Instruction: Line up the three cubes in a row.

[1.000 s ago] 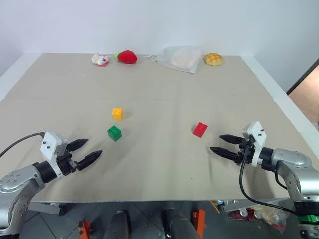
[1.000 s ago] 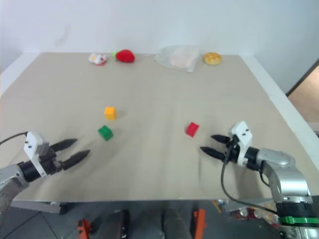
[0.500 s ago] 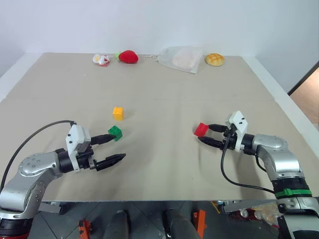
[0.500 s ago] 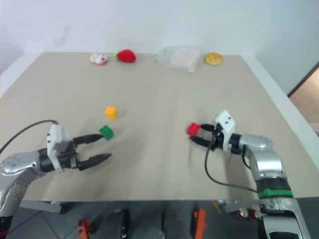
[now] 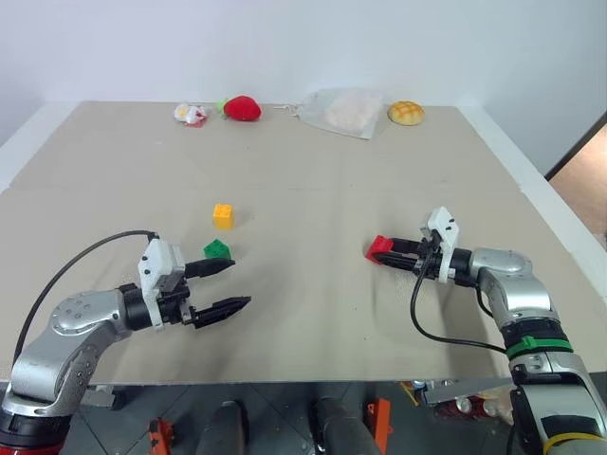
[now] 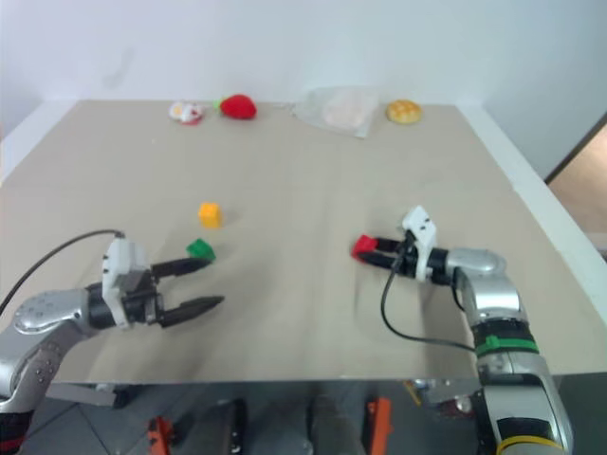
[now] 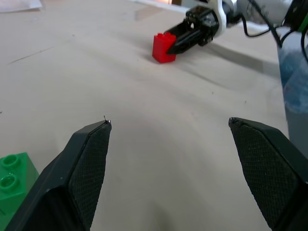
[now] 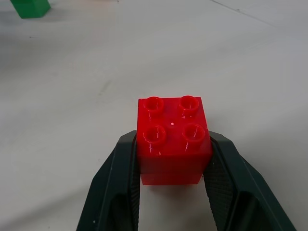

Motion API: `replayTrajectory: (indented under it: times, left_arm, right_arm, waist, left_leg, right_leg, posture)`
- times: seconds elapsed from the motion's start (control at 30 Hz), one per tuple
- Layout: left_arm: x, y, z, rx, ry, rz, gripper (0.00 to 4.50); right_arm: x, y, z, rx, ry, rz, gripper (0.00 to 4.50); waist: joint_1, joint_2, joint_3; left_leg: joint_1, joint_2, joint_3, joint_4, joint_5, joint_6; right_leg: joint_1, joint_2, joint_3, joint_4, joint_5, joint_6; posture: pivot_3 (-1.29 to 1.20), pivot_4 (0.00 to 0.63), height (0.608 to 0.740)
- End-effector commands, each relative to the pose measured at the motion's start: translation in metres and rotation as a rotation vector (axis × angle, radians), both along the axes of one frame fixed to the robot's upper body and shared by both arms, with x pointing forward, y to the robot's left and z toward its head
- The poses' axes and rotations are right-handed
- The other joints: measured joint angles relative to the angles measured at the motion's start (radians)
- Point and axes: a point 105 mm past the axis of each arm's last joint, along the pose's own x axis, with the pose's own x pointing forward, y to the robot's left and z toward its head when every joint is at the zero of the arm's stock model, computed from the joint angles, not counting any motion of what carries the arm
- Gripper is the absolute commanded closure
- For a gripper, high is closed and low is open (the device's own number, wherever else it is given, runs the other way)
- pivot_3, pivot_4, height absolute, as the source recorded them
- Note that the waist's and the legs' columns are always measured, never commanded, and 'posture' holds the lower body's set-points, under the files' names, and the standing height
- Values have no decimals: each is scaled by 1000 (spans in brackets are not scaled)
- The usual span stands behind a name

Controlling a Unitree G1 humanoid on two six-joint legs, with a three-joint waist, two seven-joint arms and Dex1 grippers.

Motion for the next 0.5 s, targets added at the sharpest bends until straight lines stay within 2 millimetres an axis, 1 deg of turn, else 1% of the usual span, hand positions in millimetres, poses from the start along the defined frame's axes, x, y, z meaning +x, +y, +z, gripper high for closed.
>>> replayTrajectory:
  times: [0.03, 0.13, 0.2, 0.23, 0.37, 0.5]
  left_arm:
    - [-6, 3, 11, -12, -9, -13, 445]
    - [-11, 5, 11, -11, 21, -30, 445]
    - [-14, 8, 16, -42, 43, -23, 445]
    - [-16, 10, 18, -53, 50, -15, 445]
    - [-22, 17, 19, -75, 74, 26, 445]
    - [-27, 19, 20, -87, 89, 43, 445]
  right_arm:
    - [-2, 1, 16, -29, -15, 66, 3255]
    - [-21, 11, 19, -59, 44, 224, 3255]
    - [-43, 10, 11, -186, 46, 370, 3255]
    - [-49, 6, 9, -233, 44, 408, 3255]
    - [-52, 1, 10, -255, 59, 436, 3255]
    - [-51, 6, 6, -251, 40, 454, 3255]
  waist:
    - [0, 0, 0]
    - [0, 0, 0]
    - [0, 0, 0]
    - [0, 0, 0]
    - [0, 0, 0]
    - [-1, 0, 0]
  left_leg:
    - [0, 0, 0, 0, 0, 0]
    - [0, 0, 0, 0, 0, 0]
    - [0, 0, 0, 0, 0, 0]
    - [0, 0, 0, 0, 0, 0]
    - [0, 0, 0, 0, 0, 0]
    - [1, 0, 0, 1, 0, 0]
  right_leg:
    - [0, 0, 0, 0, 0, 0]
    - [0, 0, 0, 0, 0, 0]
    - [0, 0, 0, 0, 0, 0]
    - [-1, 0, 0, 0, 0, 0]
    - [-1, 0, 0, 0, -1, -1]
    - [0, 0, 0, 0, 0, -1]
  posture:
    - [0, 150, 739]
    - [0, 150, 739]
    - [0, 150, 739]
    - [0, 150, 739]
    - [0, 150, 739]
    - [0, 150, 739]
